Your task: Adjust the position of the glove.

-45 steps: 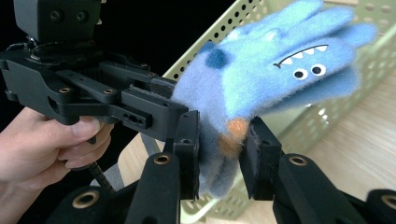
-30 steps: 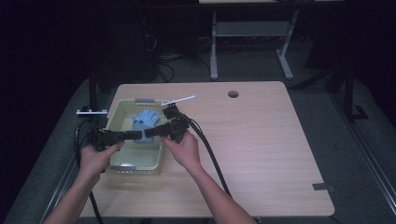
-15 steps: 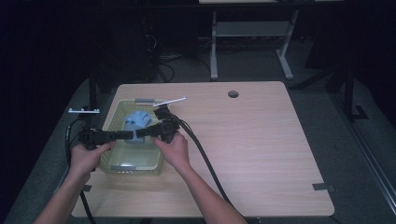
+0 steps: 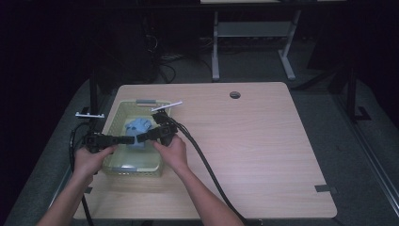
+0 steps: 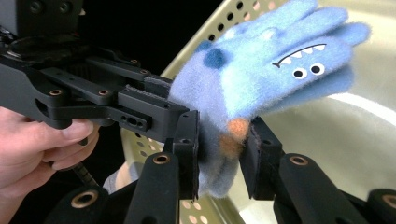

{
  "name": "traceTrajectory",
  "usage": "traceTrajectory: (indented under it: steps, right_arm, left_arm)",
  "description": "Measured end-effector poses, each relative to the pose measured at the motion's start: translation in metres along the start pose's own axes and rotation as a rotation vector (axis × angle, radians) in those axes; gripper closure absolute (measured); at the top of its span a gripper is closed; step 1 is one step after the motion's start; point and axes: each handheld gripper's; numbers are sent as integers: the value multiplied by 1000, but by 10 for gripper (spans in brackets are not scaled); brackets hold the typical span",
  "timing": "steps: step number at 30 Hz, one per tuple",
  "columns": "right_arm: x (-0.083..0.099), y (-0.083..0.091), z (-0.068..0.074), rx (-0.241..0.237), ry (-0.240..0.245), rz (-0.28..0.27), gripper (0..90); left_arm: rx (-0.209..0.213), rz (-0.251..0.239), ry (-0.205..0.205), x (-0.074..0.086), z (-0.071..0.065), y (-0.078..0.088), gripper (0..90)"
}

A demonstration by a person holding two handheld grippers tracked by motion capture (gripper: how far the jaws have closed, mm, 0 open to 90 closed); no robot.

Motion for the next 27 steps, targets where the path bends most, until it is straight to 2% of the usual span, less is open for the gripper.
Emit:
traceTrajectory:
  steps: [6, 13, 16, 19, 22, 25, 27]
  right_arm:
    - [3, -10, -8, 11, -22, 30, 695]
    - [3, -16, -14, 27, -24, 60, 694]
    - [4, -20, -17, 37, -42, 81, 693]
    - [4, -22, -17, 47, -34, 86, 692]
    - [4, -25, -15, 76, -20, 102, 692]
    - [3, -26, -14, 81, -28, 113, 692]
    - [2, -27, -13, 99, -16, 120, 693]
  left_arm:
    - [-34, 42, 0, 0, 6, -7, 699]
    - [-72, 77, -4, 0, 8, -13, 704]
    - [-88, 97, 1, 1, 10, -17, 708]
    - [-100, 110, -7, 1, 10, -19, 716]
    - [-118, 121, -10, 1, 10, -21, 724]
    - [-121, 128, -18, 1, 12, -22, 729]
    - [-127, 133, -19, 1, 12, -23, 732]
Point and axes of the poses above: each handheld gripper's, and its own axes: y roughly backward along the jaws, x roughly out of its underside, z roughly to its left, and after that the axes turned 7 degrees about -z, right-handed
